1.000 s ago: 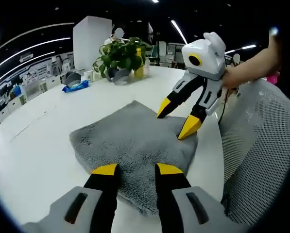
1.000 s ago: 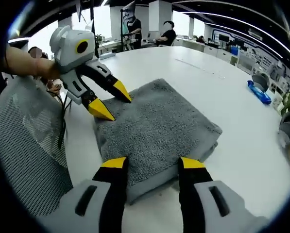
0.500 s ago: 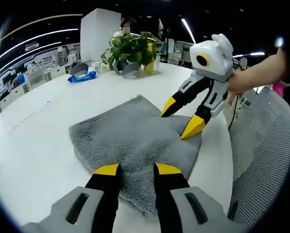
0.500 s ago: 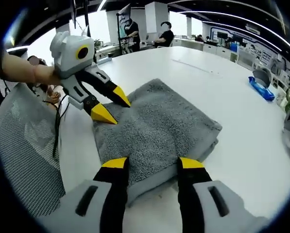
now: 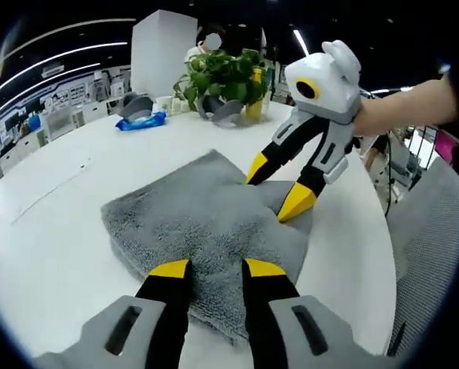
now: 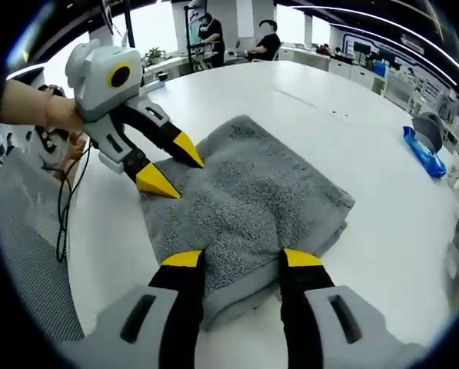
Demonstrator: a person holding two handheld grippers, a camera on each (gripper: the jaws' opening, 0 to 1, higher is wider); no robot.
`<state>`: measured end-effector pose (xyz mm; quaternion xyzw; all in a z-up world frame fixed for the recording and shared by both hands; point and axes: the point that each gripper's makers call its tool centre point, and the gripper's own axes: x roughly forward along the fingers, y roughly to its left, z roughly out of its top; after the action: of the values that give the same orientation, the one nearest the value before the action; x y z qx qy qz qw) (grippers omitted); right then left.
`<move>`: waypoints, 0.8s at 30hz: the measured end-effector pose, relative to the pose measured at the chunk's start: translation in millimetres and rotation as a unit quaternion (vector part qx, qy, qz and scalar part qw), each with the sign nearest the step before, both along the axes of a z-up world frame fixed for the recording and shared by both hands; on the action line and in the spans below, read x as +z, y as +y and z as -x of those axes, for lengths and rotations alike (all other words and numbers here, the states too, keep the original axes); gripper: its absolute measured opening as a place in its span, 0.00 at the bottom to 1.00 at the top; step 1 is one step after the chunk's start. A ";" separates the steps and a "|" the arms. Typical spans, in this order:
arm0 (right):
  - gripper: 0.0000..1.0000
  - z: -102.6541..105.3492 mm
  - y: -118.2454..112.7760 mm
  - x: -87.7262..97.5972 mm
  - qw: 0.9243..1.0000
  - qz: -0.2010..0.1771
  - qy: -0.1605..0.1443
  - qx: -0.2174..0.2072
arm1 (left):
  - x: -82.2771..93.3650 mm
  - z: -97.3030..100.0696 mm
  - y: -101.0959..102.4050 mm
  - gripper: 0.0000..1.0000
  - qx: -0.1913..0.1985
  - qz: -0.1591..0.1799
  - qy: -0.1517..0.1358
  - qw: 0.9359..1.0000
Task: Fold the towel on the table until its edges align and the towel forms a compact rectangular stack.
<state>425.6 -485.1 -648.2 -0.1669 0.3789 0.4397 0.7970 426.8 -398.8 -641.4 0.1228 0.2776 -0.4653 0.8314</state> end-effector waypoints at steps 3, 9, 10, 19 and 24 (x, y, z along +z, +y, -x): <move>0.38 -0.4 1.2 0.3 1.000 -0.004 -0.006 0.001 | 0.6 -4.2 -0.3 0.27 0.005 0.006 0.000 1.000; 0.40 2.0 -0.8 4.5 0.998 -0.054 -0.019 -0.014 | 7.0 -1.5 3.1 0.29 0.028 0.047 0.023 0.998; 0.40 2.8 -0.3 5.7 0.998 -0.063 -0.016 -0.020 | 7.5 -1.1 3.3 0.29 0.030 0.047 0.023 0.998; 0.73 20.3 0.8 37.3 0.975 -0.192 0.017 -0.110 | 39.6 23.6 1.7 0.90 0.046 0.137 0.073 0.987; 0.91 48.5 -18.9 61.6 0.976 -0.178 -0.042 -0.119 | 76.7 52.8 31.3 0.99 0.037 0.096 -0.006 0.995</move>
<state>377.2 -504.0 -586.7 0.0058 0.2773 0.3947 0.8760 374.1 -367.5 -564.7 0.0345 0.2308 -0.4584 0.8576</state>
